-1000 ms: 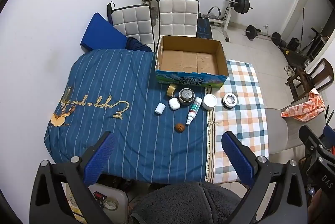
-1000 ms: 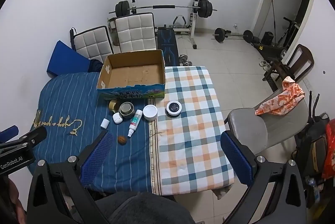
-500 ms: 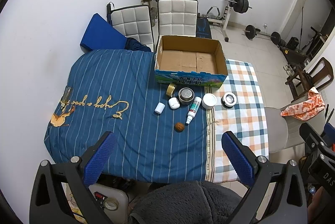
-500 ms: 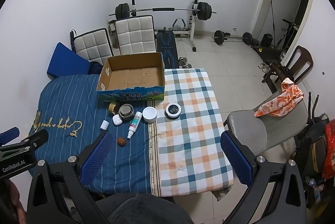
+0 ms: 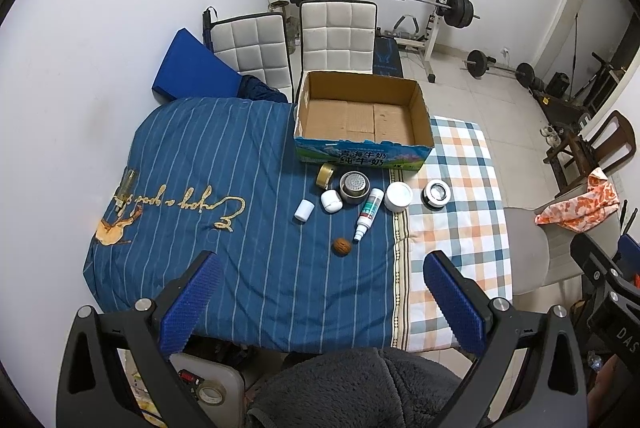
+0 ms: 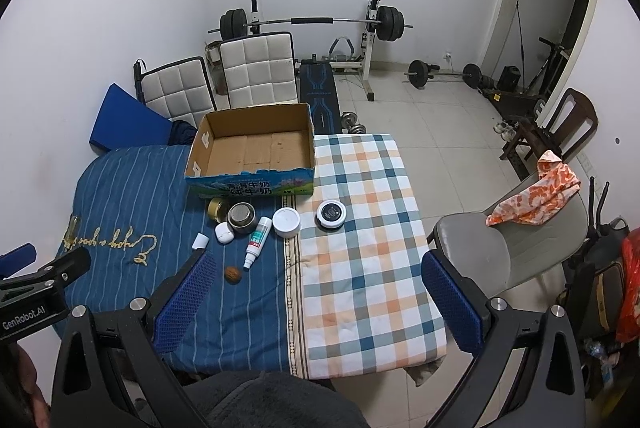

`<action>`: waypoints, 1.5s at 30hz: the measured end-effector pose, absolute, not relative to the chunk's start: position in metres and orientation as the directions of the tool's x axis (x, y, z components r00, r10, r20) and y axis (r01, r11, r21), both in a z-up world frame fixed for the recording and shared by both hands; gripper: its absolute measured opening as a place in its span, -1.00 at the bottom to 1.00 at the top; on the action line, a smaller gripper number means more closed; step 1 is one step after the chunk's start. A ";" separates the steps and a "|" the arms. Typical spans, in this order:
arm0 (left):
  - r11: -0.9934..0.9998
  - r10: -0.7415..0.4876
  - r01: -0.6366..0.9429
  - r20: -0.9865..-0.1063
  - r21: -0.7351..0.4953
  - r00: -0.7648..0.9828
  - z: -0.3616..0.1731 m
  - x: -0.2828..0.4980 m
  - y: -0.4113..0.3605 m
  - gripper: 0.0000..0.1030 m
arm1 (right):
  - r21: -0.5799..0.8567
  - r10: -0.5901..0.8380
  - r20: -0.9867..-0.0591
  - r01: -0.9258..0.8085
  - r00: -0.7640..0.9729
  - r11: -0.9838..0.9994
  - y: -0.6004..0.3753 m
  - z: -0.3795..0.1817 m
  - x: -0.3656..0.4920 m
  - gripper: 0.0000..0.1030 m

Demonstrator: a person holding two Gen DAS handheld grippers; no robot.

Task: Organize rigid objects

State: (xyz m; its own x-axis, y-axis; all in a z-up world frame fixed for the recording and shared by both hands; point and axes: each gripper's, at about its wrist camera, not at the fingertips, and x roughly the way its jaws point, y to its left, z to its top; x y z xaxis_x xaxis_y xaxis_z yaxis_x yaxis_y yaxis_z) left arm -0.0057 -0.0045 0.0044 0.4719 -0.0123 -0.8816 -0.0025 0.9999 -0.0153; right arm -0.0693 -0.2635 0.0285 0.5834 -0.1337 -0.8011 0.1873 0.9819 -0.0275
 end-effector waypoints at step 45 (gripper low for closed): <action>1.000 -0.026 0.015 -0.873 -0.021 0.487 0.010 -0.007 -0.020 1.00 | -0.012 -0.118 -0.794 0.180 0.596 0.984 -0.265 0.028 -0.067 1.00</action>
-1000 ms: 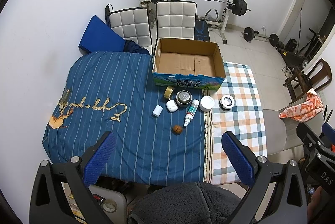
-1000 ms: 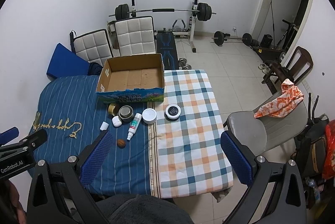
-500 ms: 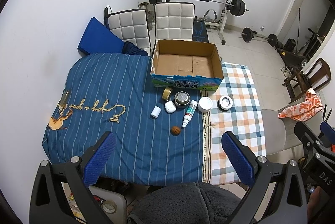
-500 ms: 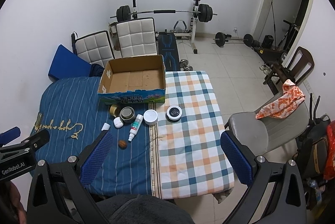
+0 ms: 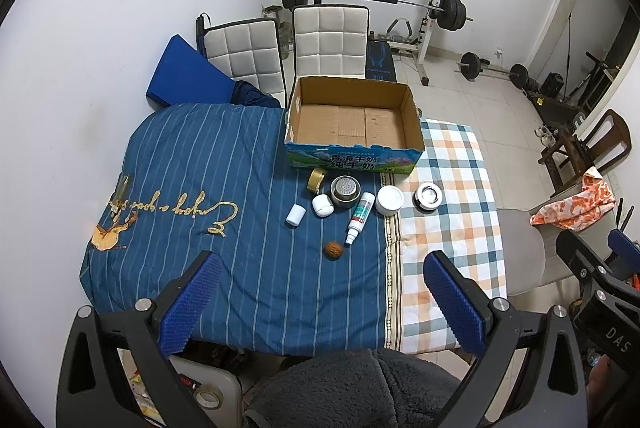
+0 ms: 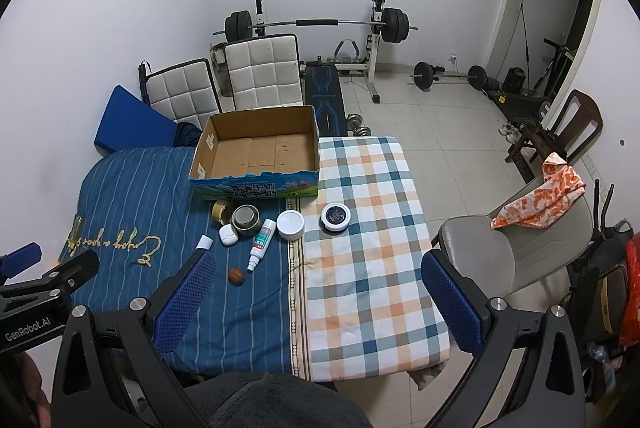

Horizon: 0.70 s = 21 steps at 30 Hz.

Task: Organize rigid objects
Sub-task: 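Grasp the silver strainer cup with the left tool while the right tool grasps the black tin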

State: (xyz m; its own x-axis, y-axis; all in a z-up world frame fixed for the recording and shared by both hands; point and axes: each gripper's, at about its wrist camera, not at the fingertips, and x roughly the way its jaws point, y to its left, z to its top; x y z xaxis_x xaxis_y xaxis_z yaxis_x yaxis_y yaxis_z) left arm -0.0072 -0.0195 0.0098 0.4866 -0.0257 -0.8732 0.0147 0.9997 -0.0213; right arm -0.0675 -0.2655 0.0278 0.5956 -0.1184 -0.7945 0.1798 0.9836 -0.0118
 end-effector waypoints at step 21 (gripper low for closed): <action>0.999 0.024 -0.051 -0.963 0.010 0.269 -0.159 0.161 -0.031 1.00 | 0.018 -0.051 -0.937 0.195 0.345 0.981 -0.325 -0.143 0.096 1.00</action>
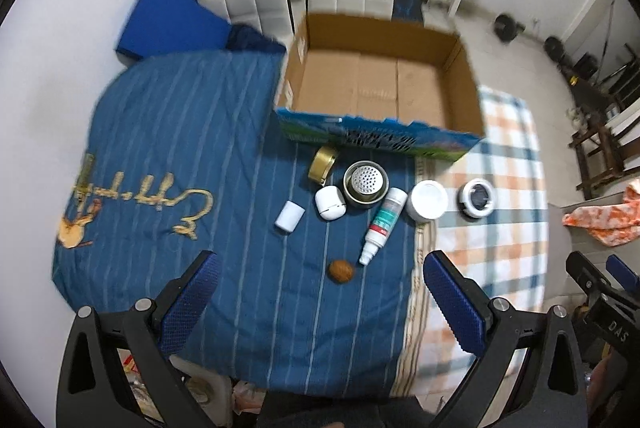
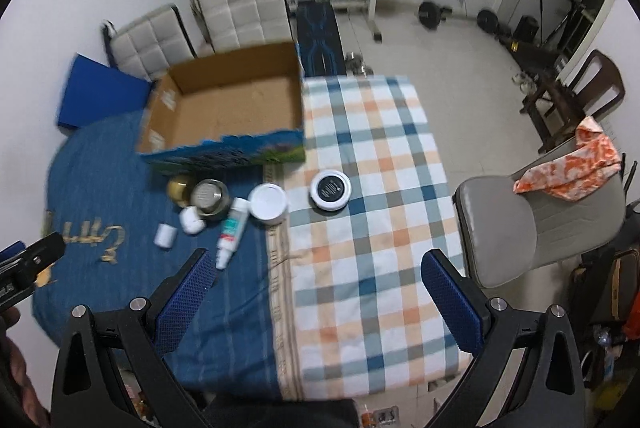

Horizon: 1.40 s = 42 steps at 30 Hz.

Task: Organize rigid objects
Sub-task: 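Grasp the silver strainer cup with the left tool while the right tool grasps the black tin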

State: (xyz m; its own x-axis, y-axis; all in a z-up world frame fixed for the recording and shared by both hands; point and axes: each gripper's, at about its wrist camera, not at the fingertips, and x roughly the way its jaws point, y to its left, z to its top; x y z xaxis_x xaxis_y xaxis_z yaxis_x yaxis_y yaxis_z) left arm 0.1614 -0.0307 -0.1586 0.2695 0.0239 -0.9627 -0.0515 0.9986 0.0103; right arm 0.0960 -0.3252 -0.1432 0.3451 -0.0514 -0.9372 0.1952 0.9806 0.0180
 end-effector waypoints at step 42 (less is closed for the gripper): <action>0.996 -0.002 -0.087 -0.982 0.014 -0.188 -0.426 0.247 -0.088 0.36 | 0.108 0.149 -0.977 0.250 -0.152 0.962 -0.393 -0.450 0.211 0.47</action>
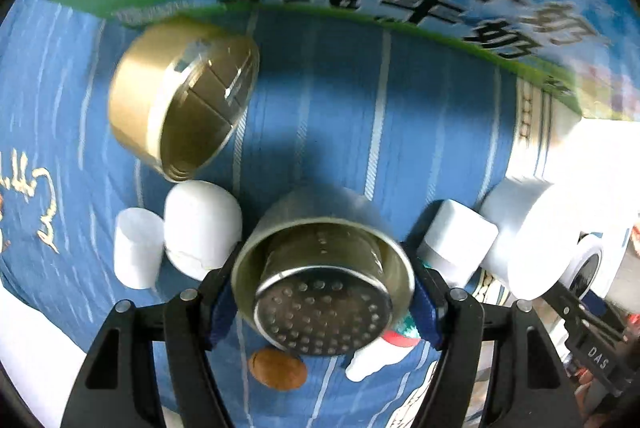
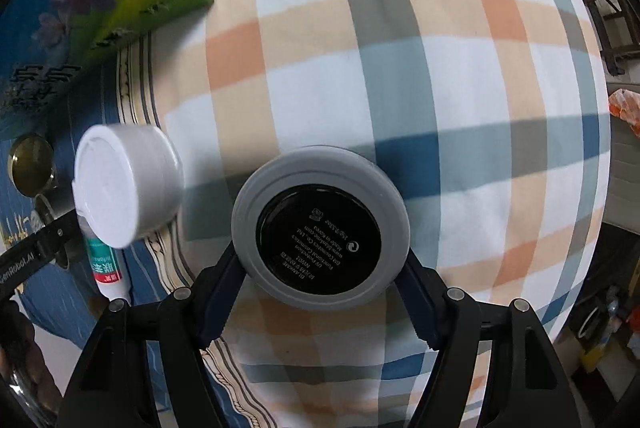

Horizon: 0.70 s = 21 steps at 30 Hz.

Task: Organize rigid objects
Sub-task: 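Grasp the silver strainer cup with the left tool while the right tool grasps the black tin, then lift the silver cup with the left tool while the right tool lifts the black tin toward the box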

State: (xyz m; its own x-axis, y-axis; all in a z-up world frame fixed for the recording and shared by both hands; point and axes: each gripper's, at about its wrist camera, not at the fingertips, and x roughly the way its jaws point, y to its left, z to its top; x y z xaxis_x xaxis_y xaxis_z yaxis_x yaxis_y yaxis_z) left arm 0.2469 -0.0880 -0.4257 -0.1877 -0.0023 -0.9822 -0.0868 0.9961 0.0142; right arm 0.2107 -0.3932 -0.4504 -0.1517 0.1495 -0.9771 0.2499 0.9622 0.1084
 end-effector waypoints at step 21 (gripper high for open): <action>0.994 -0.023 -0.109 -0.998 -0.016 -0.058 -0.320 0.159 -0.125 0.33 | 0.113 0.135 -0.982 0.159 -0.134 0.981 -0.321 -0.431 0.186 0.34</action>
